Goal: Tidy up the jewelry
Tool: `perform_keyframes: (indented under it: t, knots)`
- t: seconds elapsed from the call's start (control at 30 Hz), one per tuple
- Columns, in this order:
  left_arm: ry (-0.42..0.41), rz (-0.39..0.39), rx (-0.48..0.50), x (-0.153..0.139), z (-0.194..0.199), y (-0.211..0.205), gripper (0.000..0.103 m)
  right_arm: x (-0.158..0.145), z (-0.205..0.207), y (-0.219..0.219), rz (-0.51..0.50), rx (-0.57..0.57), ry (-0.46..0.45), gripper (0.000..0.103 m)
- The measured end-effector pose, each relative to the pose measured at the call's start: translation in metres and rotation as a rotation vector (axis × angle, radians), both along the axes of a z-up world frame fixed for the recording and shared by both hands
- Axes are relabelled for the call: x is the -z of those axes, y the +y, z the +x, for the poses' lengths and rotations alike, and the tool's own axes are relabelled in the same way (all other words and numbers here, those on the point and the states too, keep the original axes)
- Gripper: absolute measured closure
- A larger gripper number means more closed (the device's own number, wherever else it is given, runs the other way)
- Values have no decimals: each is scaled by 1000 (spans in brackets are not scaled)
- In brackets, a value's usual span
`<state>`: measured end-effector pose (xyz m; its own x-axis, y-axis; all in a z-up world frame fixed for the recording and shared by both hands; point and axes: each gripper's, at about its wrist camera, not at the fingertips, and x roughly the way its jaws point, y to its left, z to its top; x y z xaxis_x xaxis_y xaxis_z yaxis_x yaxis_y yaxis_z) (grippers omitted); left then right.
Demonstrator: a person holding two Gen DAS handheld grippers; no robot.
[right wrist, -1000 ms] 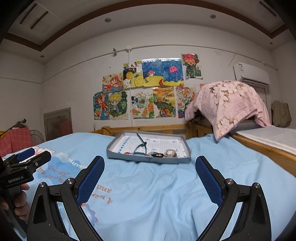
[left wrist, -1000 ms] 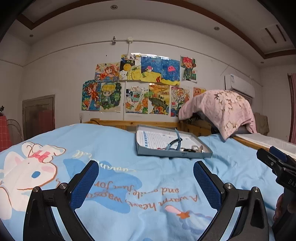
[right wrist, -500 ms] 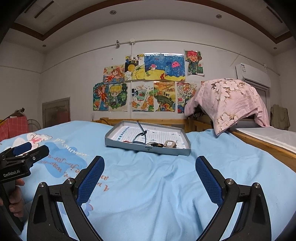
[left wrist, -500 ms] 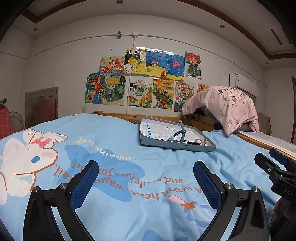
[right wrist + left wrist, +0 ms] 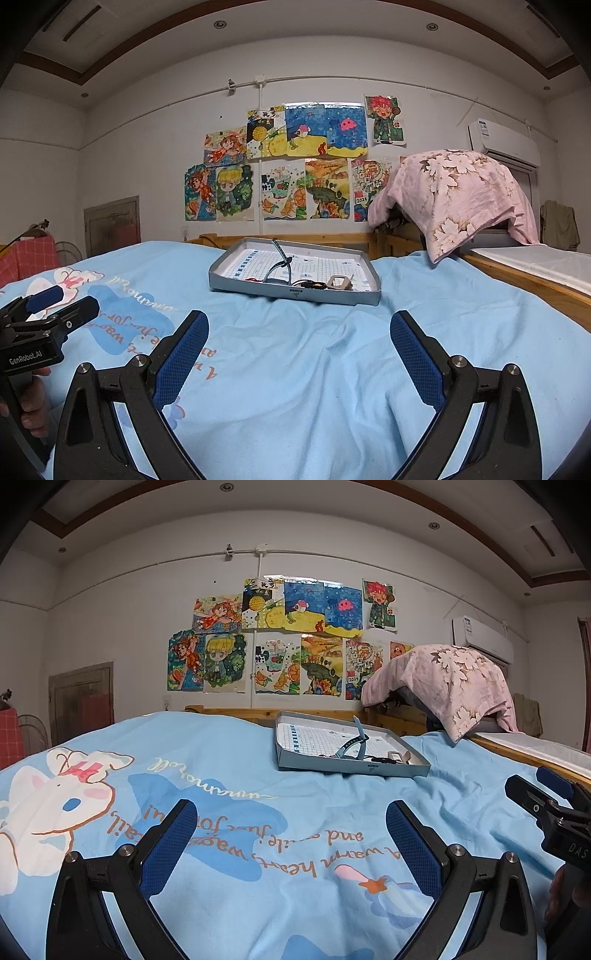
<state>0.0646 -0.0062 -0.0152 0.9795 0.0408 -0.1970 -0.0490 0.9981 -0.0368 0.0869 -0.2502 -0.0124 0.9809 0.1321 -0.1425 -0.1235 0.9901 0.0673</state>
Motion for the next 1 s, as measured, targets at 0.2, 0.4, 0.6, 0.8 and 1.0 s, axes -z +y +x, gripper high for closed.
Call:
perform_keyframes:
  t: [0.2,0.4,0.6,0.8,1.0]
  knots:
    - [-1,0,1,0,0,0,0,0,1,2,-2,-2,1,6]
    - [-2,2,1,0,0,1,0,0,0,2,-2,-2,1,6]
    - [0,2,1,-1,0,0,0,0,0,2,-2,-1,1,6]
    - [-1,3,1,-1,0,0,0,0,0,3,-2,-1,1,6]
    - [-1,4,2,-1,0,0,0,0,0,3,-3,-1,1,6]
